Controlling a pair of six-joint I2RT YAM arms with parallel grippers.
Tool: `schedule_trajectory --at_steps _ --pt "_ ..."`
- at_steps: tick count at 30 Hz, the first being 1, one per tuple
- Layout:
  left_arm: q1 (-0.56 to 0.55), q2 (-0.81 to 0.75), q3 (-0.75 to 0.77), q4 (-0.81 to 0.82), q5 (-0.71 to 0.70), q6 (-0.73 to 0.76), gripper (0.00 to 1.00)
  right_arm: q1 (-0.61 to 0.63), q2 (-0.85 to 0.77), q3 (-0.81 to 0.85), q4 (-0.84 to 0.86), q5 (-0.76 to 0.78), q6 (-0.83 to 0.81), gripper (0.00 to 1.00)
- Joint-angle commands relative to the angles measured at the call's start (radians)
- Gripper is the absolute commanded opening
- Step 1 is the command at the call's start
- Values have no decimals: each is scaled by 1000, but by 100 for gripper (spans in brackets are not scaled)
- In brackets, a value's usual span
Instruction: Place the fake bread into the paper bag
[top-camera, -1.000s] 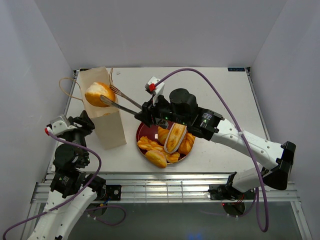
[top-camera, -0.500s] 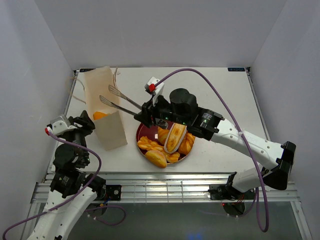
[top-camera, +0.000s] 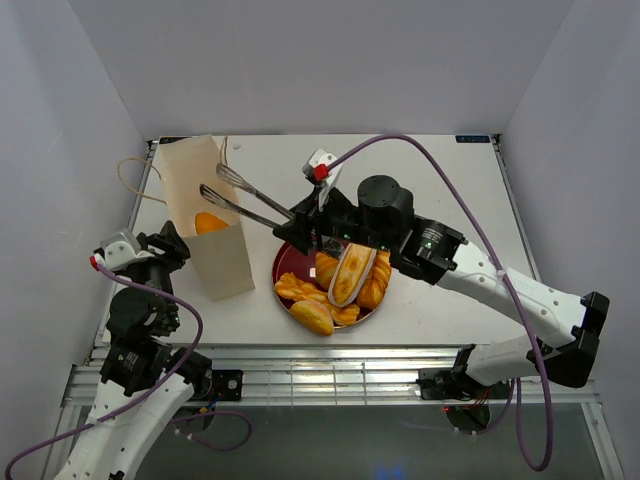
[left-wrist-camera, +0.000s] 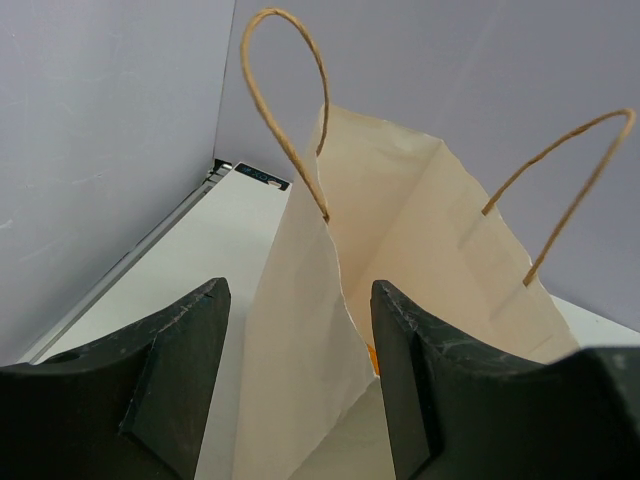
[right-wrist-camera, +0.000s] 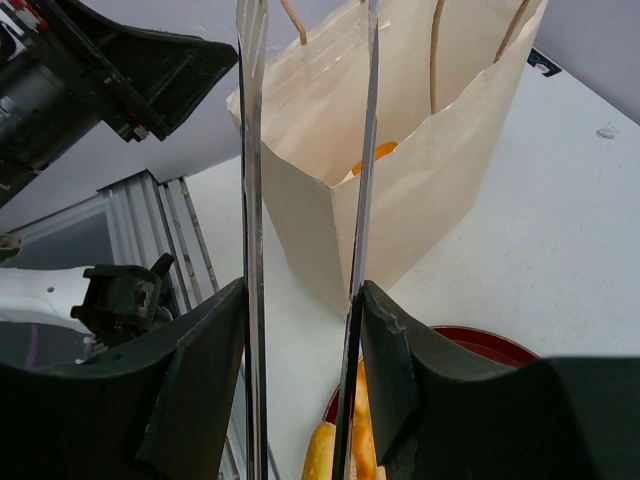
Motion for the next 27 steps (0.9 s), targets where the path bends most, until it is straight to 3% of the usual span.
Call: schedule_trajectory --at_steps 1,8,15,27 --pt "-6 4 -8 0 7 -2 69 6 -58 17 62 -16 21 53" --pt "-6 1 -6 -1 9 -2 69 6 -179 -85 14 65 45 52" --pt "-7 3 -6 -1 15 -3 69 6 -354 -266 -35 252 81 53" --pt "-7 12 -8 3 10 -2 69 6 -457 -412 -140 148 87 52"
